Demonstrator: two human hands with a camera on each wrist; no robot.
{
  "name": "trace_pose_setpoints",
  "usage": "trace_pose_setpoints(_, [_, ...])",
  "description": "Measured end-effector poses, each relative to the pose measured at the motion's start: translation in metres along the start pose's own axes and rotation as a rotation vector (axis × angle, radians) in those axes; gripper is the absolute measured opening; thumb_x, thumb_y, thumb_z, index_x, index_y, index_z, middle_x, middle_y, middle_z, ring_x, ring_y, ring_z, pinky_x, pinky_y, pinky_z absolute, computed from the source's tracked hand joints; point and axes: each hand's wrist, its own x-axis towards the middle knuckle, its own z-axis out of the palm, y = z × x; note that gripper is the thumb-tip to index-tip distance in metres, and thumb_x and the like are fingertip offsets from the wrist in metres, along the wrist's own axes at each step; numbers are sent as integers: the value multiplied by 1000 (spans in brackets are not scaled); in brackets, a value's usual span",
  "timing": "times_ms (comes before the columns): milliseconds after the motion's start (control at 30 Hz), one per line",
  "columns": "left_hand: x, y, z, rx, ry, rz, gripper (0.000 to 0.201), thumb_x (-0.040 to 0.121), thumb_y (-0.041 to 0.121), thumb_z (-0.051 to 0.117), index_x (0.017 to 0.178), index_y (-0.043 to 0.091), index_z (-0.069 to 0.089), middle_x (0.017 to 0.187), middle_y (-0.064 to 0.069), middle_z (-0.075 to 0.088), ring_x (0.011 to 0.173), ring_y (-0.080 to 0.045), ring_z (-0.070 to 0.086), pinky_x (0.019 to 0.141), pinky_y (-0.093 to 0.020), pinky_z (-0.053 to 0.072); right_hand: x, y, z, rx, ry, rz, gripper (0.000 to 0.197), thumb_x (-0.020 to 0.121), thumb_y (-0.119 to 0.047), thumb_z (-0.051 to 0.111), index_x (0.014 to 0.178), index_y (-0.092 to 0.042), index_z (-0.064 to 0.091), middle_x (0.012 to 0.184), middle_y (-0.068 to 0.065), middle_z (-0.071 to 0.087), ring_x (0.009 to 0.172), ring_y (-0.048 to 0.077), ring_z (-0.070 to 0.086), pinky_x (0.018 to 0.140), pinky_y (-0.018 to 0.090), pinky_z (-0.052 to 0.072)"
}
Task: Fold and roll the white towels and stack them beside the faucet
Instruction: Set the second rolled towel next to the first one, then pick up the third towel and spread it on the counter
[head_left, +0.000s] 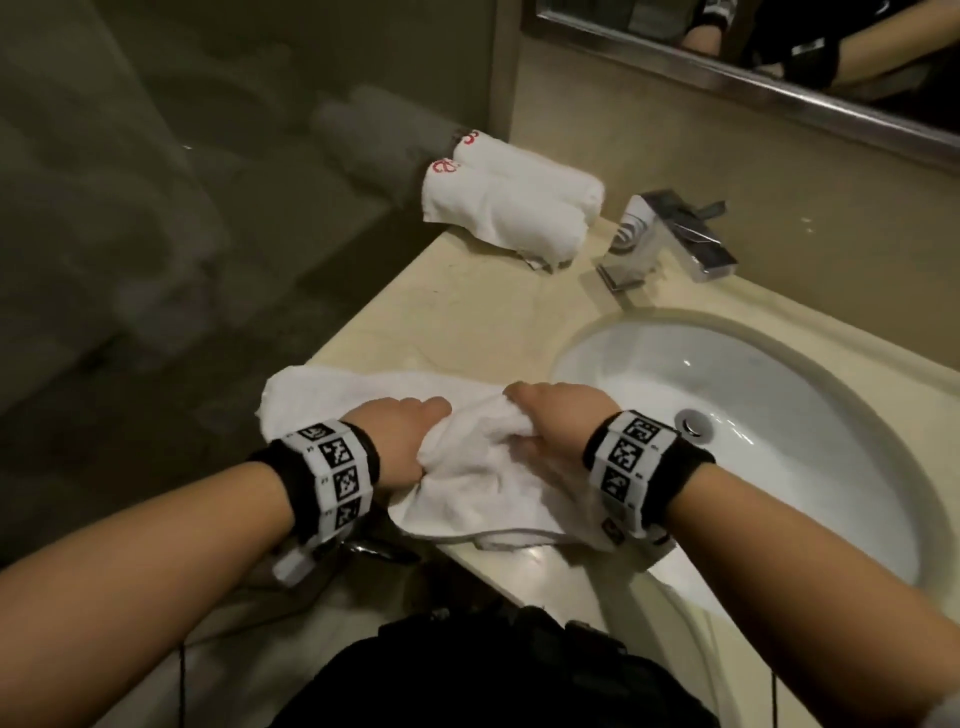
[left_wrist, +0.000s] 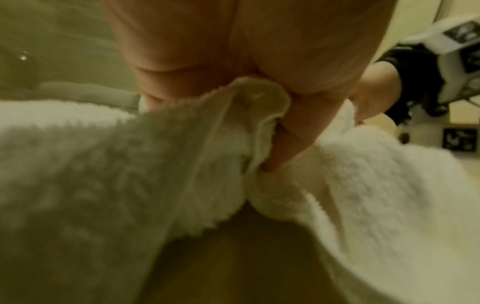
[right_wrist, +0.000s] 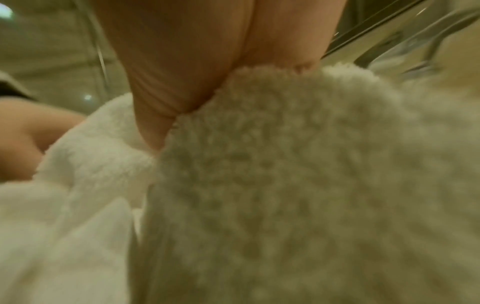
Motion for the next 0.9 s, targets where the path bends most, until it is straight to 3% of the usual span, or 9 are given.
trace_pose_setpoints(133, [-16, 56, -19, -205, 38, 96, 54, 68, 34, 61, 116, 31, 37, 106, -2, 62, 88, -23, 58, 74, -34, 48, -82, 33, -26, 185, 114, 48, 46, 86, -33, 53, 127, -17, 41, 122, 8, 59, 106, 28, 57, 81, 30, 41])
trace_pose_setpoints(267, [-33, 157, -44, -355, 25, 371, 71, 56, 44, 60, 121, 22, 44, 117, -3, 59, 104, -21, 56, 92, -37, 46, -205, 79, -46, 288, 236, 202, 40, 89, -28, 51, 126, -15, 47, 126, 8, 57, 111, 25, 55, 92, 36, 42])
trace_pose_setpoints(367, [-42, 241, -47, -465, -67, 553, 58, 61, 41, 61, 115, 25, 49, 114, 2, 61, 104, -12, 58, 94, -30, 46, -300, 114, -44, 333, 303, 355, 27, 90, -22, 52, 115, -14, 54, 116, 5, 60, 100, 16, 53, 82, 26, 37])
trace_pose_setpoints(433, [-43, 294, -40, -491, -162, 648, 46, 66, 39, 60, 110, 29, 52, 108, 7, 63, 99, -4, 60, 92, -23, 47, -359, 133, -32, 366, 293, 504, 19, 89, -25, 52, 107, -18, 54, 109, 3, 60, 97, 17, 53, 79, 25, 34])
trace_pose_setpoints(500, [-38, 339, -25, -436, -233, 685, 51, 70, 45, 61, 117, 29, 50, 113, 8, 61, 104, -10, 58, 93, -25, 45, -404, 148, -11, 404, 248, 631, 24, 88, -28, 52, 110, -18, 54, 111, 2, 60, 98, 16, 52, 80, 24, 33])
trace_pose_setpoints(633, [-13, 401, 14, -142, -228, 720, 40, 88, 39, 54, 123, 21, 45, 114, 3, 57, 96, -13, 51, 73, -19, 36, -443, 169, 46, 289, 187, 850, 39, 87, -36, 53, 121, -16, 50, 123, 9, 56, 111, 27, 52, 93, 36, 41])
trace_pose_setpoints(700, [3, 421, 36, -15, -239, 673, 42, 92, 38, 47, 126, 14, 42, 123, -8, 55, 105, -22, 51, 79, -22, 36, -451, 165, 76, 259, 274, 1010, 46, 86, -43, 53, 125, -20, 48, 123, 10, 53, 112, 29, 50, 96, 37, 40])
trace_pose_setpoints(800, [26, 435, 57, -8, -244, 576, 49, 93, 40, 43, 132, 10, 39, 133, -14, 50, 118, -29, 49, 97, -31, 37, -447, 138, 113, 540, 435, 932, 60, 77, -53, 61, 124, -20, 46, 116, 6, 56, 92, 17, 54, 82, 28, 42])
trace_pose_setpoints(900, [40, 442, 64, -151, -211, 502, 53, 90, 44, 46, 132, 12, 41, 133, -12, 52, 116, -28, 50, 96, -29, 39, -426, 114, 142, 613, 388, 856, 82, 66, -62, 63, 131, -23, 32, 128, 2, 47, 106, 18, 52, 88, 34, 46])
